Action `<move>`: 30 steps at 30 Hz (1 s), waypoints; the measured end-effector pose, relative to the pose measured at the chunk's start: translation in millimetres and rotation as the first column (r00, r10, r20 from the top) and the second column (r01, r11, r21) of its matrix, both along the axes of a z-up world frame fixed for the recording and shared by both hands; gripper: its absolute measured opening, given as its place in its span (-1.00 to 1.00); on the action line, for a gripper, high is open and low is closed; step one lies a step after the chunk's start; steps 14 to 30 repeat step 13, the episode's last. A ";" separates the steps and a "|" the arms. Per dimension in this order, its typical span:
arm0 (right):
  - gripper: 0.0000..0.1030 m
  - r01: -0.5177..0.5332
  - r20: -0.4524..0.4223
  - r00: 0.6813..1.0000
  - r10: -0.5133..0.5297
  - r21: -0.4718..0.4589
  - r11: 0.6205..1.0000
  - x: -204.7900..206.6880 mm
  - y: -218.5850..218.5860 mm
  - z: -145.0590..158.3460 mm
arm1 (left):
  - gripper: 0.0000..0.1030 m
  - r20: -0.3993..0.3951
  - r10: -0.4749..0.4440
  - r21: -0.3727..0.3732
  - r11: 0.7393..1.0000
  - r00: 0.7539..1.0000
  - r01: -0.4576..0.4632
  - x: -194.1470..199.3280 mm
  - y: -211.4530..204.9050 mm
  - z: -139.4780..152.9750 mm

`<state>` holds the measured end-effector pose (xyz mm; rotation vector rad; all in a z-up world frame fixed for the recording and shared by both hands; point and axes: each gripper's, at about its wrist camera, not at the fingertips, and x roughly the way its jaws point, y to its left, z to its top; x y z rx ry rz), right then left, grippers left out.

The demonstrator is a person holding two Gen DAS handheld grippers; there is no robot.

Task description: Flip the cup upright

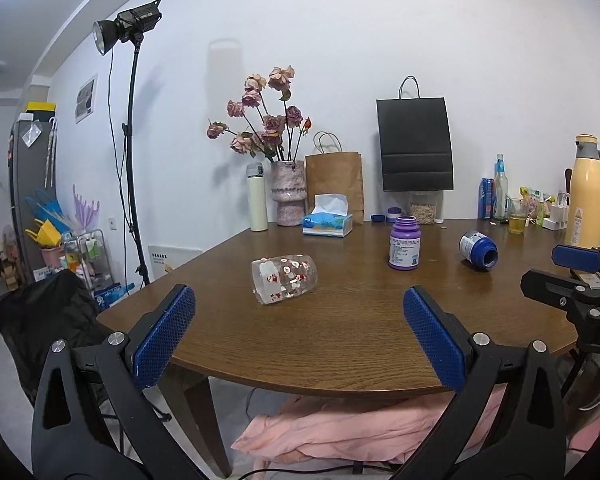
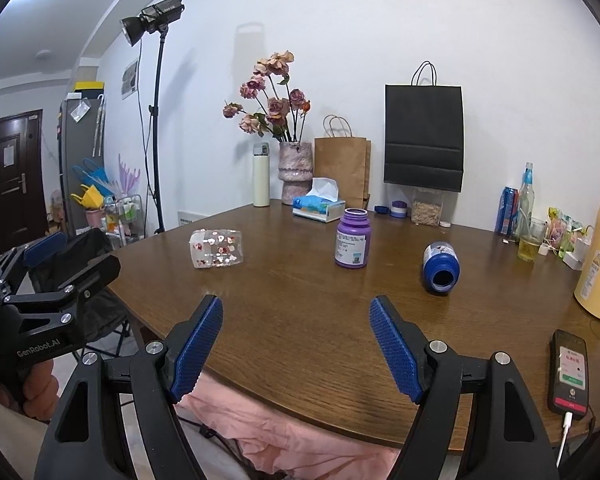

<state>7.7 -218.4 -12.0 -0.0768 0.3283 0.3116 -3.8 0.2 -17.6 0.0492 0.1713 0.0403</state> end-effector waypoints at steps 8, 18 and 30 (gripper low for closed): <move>0.57 -0.002 0.003 1.000 0.002 0.001 1.000 -0.4 0.7 -0.3 | 1.00 -0.002 -0.004 0.000 1.000 1.000 0.004 0.1 -1.8 -1.7; 0.57 -0.002 0.002 1.000 0.002 0.001 1.000 -0.9 1.3 -0.9 | 1.00 -0.005 -0.003 -0.002 1.000 1.000 0.003 -0.4 -2.5 -3.0; 0.57 -0.002 0.002 1.000 0.002 0.001 1.000 -0.9 1.3 -0.9 | 1.00 -0.005 -0.003 -0.002 1.000 1.000 0.003 -0.4 -2.5 -3.0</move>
